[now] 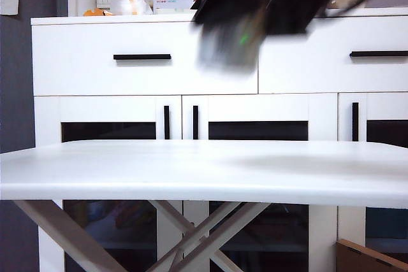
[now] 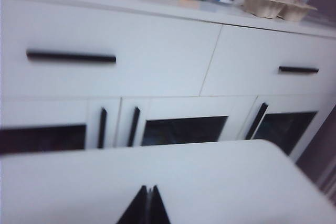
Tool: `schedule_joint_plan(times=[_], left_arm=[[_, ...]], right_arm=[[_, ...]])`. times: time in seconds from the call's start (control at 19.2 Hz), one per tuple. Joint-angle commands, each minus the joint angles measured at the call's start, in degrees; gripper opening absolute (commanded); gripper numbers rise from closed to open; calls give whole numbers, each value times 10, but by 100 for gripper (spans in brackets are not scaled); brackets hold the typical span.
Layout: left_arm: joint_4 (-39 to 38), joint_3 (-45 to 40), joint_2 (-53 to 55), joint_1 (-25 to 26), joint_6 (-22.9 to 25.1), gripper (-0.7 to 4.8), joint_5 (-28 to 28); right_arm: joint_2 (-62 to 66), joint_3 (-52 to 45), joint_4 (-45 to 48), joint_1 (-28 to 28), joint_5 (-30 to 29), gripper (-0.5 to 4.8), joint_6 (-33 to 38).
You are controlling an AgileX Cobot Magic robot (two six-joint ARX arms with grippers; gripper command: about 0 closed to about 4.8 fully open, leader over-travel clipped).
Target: Pick up a can of beer from the white table, open the left drawer, place the beer inside the drawer, and finally close the drawer.
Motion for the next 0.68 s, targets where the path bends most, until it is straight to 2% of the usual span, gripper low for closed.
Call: schedule_joint_plan(times=[0.05,0.16,0.31,0.52,0.68], left_arm=[[68,2,31,1,-105,-5,30],[137,2,66,1,-178,-5,35],[227,2,114,1,-262,-6,43],[323,2,189,2,-414,-5,40],[376,2,232,2,-470,-6,7]], right_arm=[[-68,30,-49,0,51,144,2],[-92,61,-92,1,60,144,2],[-100,83,-91,1,60,144,2],[-101,119,-127,1,63,144,2],[-104,145,-158,1,63,144,2]])
